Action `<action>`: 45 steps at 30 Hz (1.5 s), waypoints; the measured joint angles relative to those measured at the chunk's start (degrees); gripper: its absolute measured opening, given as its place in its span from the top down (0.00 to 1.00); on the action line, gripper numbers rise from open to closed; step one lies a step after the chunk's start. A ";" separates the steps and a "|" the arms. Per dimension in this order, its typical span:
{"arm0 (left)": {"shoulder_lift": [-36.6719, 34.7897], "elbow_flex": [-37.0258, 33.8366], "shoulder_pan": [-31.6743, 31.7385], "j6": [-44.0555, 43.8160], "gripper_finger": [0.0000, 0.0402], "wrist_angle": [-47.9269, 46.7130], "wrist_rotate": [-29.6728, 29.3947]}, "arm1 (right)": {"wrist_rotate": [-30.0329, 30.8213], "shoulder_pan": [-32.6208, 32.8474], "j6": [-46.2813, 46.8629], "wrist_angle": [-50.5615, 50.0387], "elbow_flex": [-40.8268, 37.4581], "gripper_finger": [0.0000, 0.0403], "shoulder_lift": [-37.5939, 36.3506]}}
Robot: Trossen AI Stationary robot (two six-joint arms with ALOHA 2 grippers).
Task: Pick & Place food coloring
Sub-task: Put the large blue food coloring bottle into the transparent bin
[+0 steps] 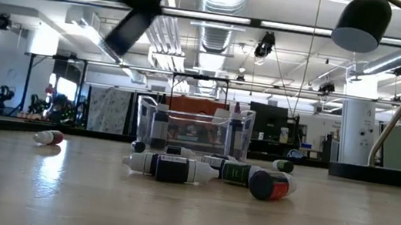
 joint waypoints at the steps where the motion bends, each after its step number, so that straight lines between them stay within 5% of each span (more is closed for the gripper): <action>1: -1.41 -0.14 2.24 4.48 0.76 5.05 -1.31 | -0.02 0.02 0.09 0.06 -0.61 0.70 -0.88; 7: -3.58 -1.88 18.35 30.40 0.76 36.41 9.82 | 1.16 0.38 1.88 0.49 -6.13 0.71 -3.72; 19: 2.83 -7.86 42.24 32.83 0.75 48.39 29.55 | 4.85 -0.07 10.88 0.70 -14.74 0.71 -2.83; 34: 10.37 -22.78 49.41 29.13 0.75 73.68 33.09 | 3.92 -4.40 16.75 0.94 -13.64 0.72 -2.80; 45: 13.69 -26.09 50.11 25.18 0.74 75.76 33.00 | 3.48 -7.89 15.26 0.95 -13.67 0.74 -2.80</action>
